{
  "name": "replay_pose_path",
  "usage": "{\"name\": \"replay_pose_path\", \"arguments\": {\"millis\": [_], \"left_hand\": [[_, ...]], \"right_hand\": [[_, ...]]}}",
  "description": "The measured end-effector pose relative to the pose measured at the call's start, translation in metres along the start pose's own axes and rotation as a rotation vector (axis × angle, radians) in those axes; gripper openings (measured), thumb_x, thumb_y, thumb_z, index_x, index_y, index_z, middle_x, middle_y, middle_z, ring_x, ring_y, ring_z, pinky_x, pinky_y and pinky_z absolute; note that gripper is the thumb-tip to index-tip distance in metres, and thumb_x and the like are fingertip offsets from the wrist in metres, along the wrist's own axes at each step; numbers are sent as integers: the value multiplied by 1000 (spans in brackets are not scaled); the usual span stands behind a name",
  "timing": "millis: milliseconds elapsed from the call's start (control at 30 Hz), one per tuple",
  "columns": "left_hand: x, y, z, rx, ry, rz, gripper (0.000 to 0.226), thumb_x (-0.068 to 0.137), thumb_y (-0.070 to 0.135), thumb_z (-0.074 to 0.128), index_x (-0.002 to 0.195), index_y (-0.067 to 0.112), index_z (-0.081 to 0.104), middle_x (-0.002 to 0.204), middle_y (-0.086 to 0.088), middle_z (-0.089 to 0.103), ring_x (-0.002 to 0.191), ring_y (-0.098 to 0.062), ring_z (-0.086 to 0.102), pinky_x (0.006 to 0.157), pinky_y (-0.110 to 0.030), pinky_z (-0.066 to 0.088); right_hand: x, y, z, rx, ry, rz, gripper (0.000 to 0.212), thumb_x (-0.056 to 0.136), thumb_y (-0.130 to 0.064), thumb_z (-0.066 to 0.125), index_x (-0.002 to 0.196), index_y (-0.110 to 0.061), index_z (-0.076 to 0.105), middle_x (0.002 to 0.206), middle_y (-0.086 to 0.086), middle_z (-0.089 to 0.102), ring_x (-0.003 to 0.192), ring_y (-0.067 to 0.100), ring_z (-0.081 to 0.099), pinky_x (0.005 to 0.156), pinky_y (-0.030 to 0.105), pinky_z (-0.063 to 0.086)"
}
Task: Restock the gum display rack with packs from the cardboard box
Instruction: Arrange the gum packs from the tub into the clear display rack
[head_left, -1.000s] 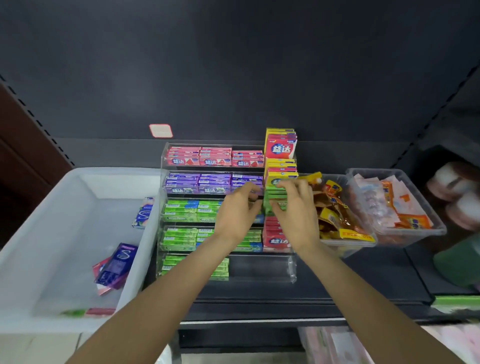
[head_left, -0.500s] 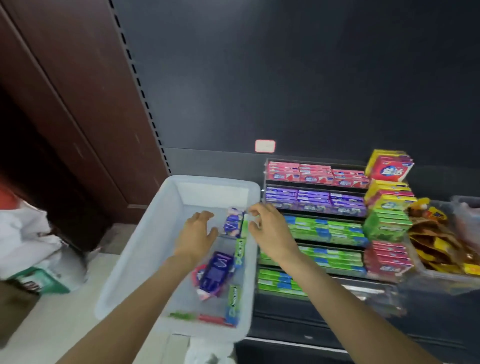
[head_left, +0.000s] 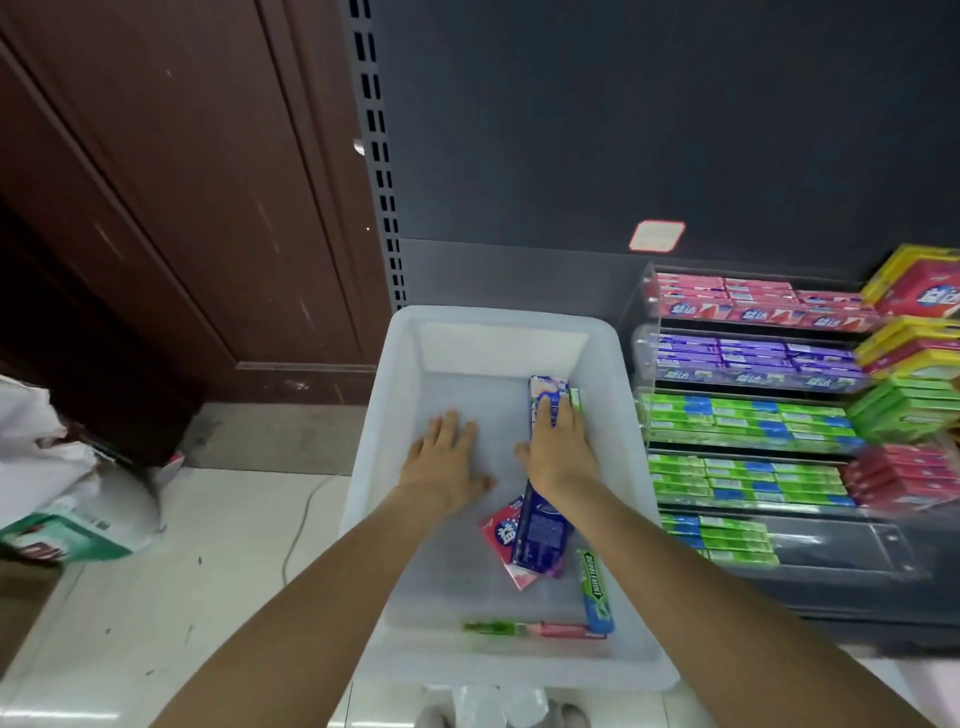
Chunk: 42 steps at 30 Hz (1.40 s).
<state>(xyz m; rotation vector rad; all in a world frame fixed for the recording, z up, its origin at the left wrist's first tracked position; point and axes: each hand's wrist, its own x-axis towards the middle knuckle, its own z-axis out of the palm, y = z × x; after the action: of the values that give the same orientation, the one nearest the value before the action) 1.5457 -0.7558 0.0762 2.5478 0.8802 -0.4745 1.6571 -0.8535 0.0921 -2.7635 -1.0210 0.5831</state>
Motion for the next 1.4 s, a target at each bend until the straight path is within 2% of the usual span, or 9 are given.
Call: {"name": "replay_pose_path", "arguments": {"millis": [200,400,500,567,700,800,967,1133,1400], "left_hand": [[2,-1,2,-1,43,18,85,89,52,50,150,23,1,158,-3,-11,146,-23,-8,117,-38,7],[6,-4,1,-36,66,10,85,85,51,57,150,25,8,158,-1,-5,146,-22,-2,117,-37,12],[6,-5,-1,-56,59,11,83,85,48,59,150,26,11,158,0,-3,146,-21,0,117,-38,15],[8,-4,-4,-70,72,5,77,85,43,60,148,24,19,158,-2,5,145,-22,7,114,-38,20],[18,3,-15,-185,83,14,51,86,34,58,132,16,44,141,-7,41,129,-27,39,105,-37,37],[24,12,-22,-233,76,96,52,89,30,58,135,13,43,138,-10,44,128,-26,41,105,-32,34],[43,46,-29,-311,72,255,63,85,22,65,141,13,36,145,-7,37,134,-22,34,107,-23,24],[60,78,-28,-344,-24,325,91,76,20,75,148,15,19,153,-4,25,139,-22,26,112,-30,23],[77,87,-18,-219,-35,305,91,75,31,76,147,25,22,139,-3,39,130,-25,35,106,-42,35]], "right_hand": [[8,-7,10,-66,223,2,40,94,-10,46,132,-3,37,134,20,36,123,33,33,105,34,28],[10,-6,12,67,149,48,53,90,-15,53,139,-16,32,141,26,27,136,38,20,110,36,24],[7,-11,5,82,112,32,52,87,-21,56,134,-14,35,125,24,47,130,38,29,106,36,27],[3,-13,-7,104,149,-7,48,83,-21,57,127,-11,41,116,18,52,117,34,40,100,35,31],[-14,-2,-47,168,306,-72,49,80,-22,60,126,-13,46,118,13,52,111,29,41,95,35,38],[-27,18,-80,207,425,-147,53,75,-20,66,125,-14,49,115,9,54,110,27,44,90,34,40],[-38,50,-109,305,513,-164,52,73,-12,71,122,-12,51,111,4,55,105,19,43,79,17,30],[-39,65,-108,400,467,-168,58,73,-12,75,125,-15,48,109,-2,49,102,10,40,81,11,31],[-37,76,-108,349,436,-211,59,75,-16,76,126,-18,48,104,-11,45,99,7,43,78,14,33]]}}
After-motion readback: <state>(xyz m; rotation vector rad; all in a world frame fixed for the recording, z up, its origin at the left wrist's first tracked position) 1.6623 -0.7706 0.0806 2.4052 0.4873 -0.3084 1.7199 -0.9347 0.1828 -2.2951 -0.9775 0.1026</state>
